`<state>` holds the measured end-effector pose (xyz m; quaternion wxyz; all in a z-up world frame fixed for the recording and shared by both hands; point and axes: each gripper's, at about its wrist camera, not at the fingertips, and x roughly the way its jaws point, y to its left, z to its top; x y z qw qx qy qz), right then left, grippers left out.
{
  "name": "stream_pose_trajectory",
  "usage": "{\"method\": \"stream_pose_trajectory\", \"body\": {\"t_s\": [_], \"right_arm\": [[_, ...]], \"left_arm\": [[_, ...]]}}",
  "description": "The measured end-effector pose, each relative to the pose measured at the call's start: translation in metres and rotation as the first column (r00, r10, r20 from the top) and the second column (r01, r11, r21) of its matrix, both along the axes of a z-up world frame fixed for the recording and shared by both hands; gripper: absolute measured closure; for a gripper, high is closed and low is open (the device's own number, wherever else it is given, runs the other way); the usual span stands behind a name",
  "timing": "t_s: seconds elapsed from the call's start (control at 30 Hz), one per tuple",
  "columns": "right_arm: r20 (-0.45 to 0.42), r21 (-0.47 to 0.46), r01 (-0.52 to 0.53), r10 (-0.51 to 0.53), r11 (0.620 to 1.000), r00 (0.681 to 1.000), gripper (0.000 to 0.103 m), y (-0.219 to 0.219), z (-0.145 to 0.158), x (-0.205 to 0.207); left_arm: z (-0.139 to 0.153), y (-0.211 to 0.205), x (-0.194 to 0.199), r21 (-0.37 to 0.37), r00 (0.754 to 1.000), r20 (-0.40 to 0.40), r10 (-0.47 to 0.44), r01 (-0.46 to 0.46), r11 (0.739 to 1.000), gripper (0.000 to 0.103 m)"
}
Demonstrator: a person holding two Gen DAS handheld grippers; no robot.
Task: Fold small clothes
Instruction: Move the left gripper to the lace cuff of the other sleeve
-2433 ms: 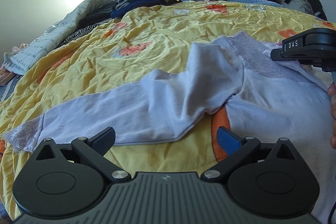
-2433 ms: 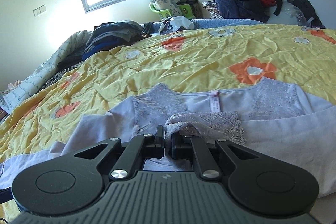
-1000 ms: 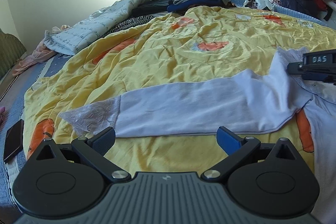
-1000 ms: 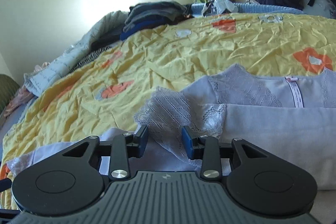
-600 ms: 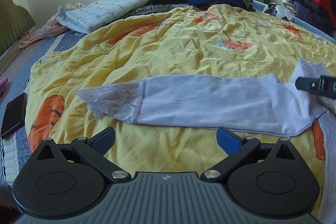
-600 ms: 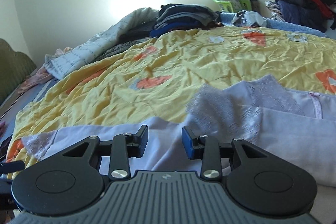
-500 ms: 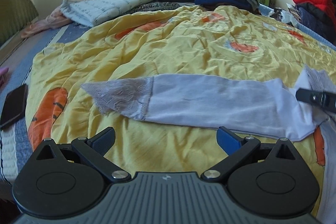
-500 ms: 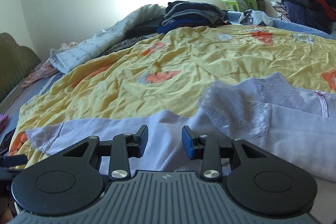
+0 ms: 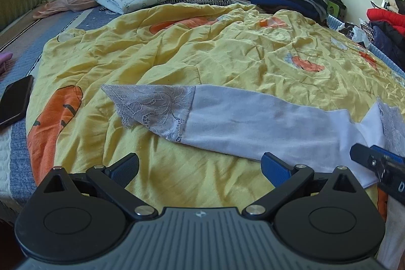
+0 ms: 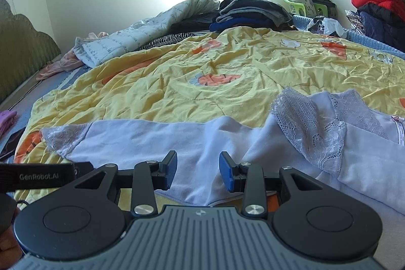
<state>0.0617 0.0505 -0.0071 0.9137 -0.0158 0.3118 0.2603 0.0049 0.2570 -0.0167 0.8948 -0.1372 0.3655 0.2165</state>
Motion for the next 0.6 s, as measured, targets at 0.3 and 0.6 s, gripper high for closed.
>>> {"method": "stream_pose_trajectory", "body": {"t_s": [0.3,0.6], "right_arm": [[0.012,-0.044,-0.062,0.062,0.997,0.998,0.056,0.013,-0.002,-0.012],[0.009,-0.071,-0.142,0.143,0.987,0.990,0.052,0.030,-0.007,-0.019]], "left_arm": [[-0.007,0.014,0.007,-0.110,0.999,-0.008,0.039,-0.040,0.993,0.000],[-0.008,0.019,0.014,-0.141,0.999,0.003,0.046,-0.045,0.989,0.000]]}}
